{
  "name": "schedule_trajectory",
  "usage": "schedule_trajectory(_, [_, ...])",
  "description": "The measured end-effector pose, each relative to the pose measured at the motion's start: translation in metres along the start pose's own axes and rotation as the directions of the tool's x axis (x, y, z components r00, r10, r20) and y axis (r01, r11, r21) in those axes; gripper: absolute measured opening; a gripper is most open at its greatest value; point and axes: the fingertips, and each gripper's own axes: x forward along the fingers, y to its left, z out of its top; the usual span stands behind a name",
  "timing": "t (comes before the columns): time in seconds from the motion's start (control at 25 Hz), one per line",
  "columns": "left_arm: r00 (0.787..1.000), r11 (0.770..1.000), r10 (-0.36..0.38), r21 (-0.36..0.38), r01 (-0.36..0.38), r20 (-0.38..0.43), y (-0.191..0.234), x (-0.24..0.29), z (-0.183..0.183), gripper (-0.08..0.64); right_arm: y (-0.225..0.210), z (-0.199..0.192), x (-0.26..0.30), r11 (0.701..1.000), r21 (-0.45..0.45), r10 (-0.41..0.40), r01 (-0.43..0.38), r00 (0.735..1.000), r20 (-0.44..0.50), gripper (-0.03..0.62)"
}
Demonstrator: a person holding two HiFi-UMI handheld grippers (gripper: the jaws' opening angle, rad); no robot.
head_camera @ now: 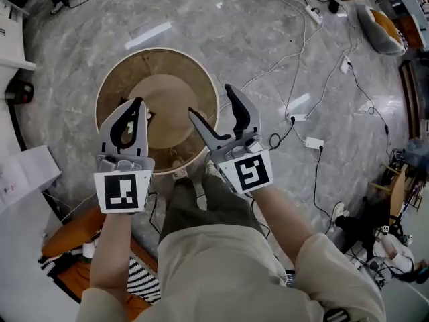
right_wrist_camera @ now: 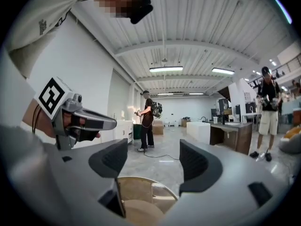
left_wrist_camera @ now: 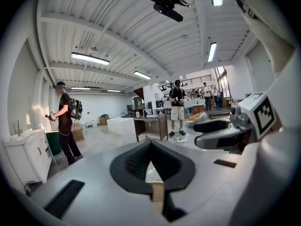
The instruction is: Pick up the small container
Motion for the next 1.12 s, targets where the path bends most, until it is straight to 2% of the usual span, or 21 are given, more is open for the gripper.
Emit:
schedule_trajectory(0.2, [0.998,1.0,-0.027,-0.005,0.027,-0.063,-0.011,0.02,-0.06,0.006,-0.009,-0.075,0.012,0.995,0.095,-0.015,0.021,0.998,-0.055,0.305])
schedule_trajectory(0.48, [0.988,0.997,-0.074,-0.044,0.068,-0.135,-0.032,0.046,-0.146,0.006,-0.014,-0.173,0.022,0.995,0.088,-0.037,0.05,0.989,-0.145,0.307])
schedule_trajectory(0.64, [0.981,0.994,-0.094,-0.071,0.083,-0.167,-0.045,0.062,-0.198,0.006,-0.009,-0.233,0.024,0.995,0.091,-0.016,0.035,0.979,-0.205,0.31])
schedule_trajectory(0.96, [0.965,0.989,-0.137,-0.092,0.119,-0.223,-0.07,0.092,-0.287,0.006,0.005,-0.337,0.036,0.994,0.111,0.026,0.009,0.951,-0.309,0.325])
schedule_trajectory(1.12, [0.955,0.986,-0.151,-0.111,0.126,-0.254,-0.079,0.099,-0.328,0.006,0.005,-0.387,0.04,0.995,0.102,0.021,0.017,0.934,-0.358,0.334])
